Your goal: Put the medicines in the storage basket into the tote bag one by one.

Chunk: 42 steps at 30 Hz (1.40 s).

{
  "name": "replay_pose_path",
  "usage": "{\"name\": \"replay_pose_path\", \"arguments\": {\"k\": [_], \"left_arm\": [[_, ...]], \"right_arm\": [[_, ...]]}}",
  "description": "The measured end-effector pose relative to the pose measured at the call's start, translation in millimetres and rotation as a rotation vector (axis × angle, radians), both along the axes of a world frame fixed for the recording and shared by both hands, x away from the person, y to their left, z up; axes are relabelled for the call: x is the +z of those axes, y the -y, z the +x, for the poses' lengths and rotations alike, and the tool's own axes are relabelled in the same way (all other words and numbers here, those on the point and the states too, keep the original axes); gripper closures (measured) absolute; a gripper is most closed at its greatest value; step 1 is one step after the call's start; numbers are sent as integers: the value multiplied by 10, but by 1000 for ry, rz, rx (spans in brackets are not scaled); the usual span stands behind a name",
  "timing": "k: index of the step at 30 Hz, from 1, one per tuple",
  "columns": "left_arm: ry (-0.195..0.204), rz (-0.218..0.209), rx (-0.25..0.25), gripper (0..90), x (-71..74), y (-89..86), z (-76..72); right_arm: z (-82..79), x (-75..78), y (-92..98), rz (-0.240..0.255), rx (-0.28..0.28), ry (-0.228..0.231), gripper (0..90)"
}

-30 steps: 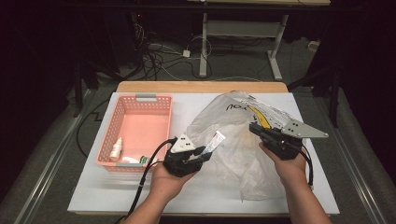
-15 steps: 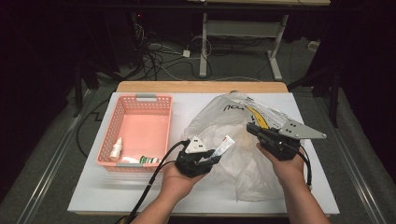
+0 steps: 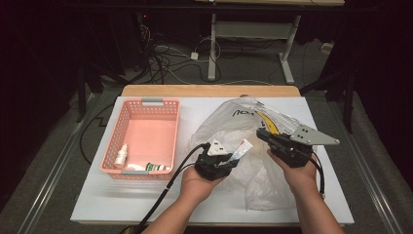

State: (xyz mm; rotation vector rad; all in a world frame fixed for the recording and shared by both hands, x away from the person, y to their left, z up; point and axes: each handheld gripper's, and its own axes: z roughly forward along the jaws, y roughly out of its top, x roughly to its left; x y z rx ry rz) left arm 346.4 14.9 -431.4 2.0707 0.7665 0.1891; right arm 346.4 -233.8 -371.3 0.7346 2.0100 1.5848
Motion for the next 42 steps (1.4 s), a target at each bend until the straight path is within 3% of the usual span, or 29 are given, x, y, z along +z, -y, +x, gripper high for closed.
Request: {"name": "replay_pose_path", "arguments": {"k": [11,25,42], "left_arm": [[-4,20,5,676,-54,209,165],[30,58,42,675,-201,508,366],[1,99,78,674,-389,613,488]], "right_arm": [[8,1,22,10,-3,-1,900],[47,-30,60,15,-18,-16,900],[46,-30,72,20,-19,-17,900]]}}
